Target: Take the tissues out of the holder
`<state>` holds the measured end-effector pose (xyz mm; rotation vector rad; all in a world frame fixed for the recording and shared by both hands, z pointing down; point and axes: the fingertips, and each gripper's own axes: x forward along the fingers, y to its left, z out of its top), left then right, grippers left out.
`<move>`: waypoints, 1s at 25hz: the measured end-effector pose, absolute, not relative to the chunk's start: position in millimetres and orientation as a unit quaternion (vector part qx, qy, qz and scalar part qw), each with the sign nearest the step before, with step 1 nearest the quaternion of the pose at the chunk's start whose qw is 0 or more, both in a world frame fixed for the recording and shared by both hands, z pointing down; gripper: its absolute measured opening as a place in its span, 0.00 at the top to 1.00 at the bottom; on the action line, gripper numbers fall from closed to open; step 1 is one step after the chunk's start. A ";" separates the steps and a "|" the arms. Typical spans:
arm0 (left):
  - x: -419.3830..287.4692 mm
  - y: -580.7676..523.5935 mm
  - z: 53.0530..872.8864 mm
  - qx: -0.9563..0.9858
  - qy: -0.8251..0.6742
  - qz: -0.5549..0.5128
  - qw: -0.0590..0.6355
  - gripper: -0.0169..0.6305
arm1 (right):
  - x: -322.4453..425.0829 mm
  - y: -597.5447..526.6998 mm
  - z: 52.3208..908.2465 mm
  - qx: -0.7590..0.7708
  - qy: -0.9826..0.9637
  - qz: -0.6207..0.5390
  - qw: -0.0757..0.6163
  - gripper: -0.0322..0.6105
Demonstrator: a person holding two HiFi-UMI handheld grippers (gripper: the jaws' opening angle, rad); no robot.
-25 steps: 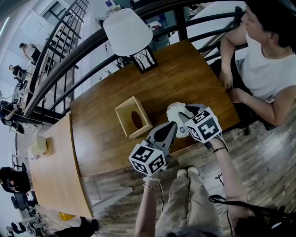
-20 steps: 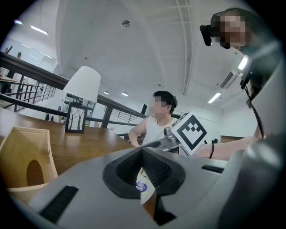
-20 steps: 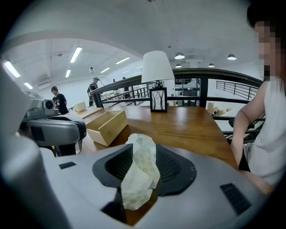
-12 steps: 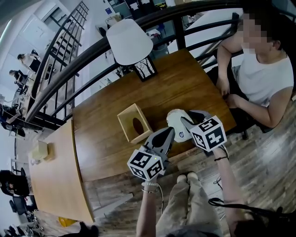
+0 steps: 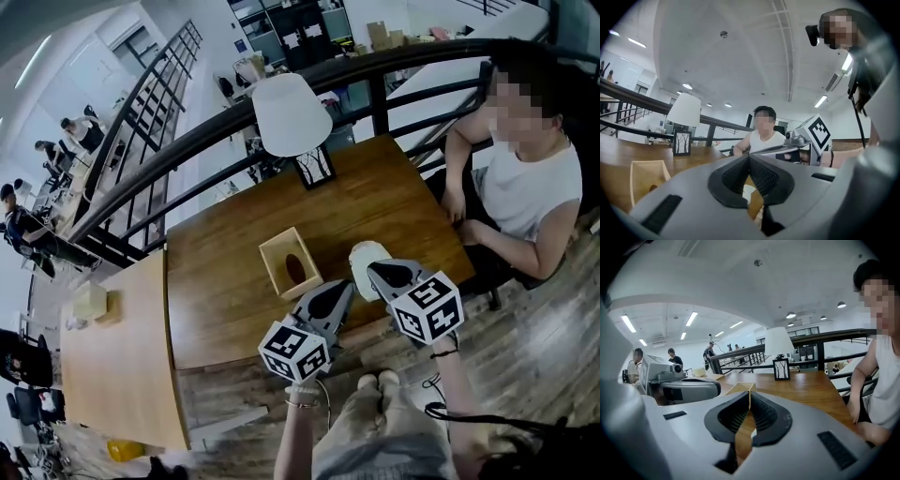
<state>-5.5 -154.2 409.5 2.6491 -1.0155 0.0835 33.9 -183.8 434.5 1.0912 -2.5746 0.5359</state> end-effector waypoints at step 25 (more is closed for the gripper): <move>-20.3 -129.2 345.2 0.933 -0.351 0.003 0.073 0.96 | 4.7 -147.3 347.4 0.355 -0.925 0.117 0.069 0.93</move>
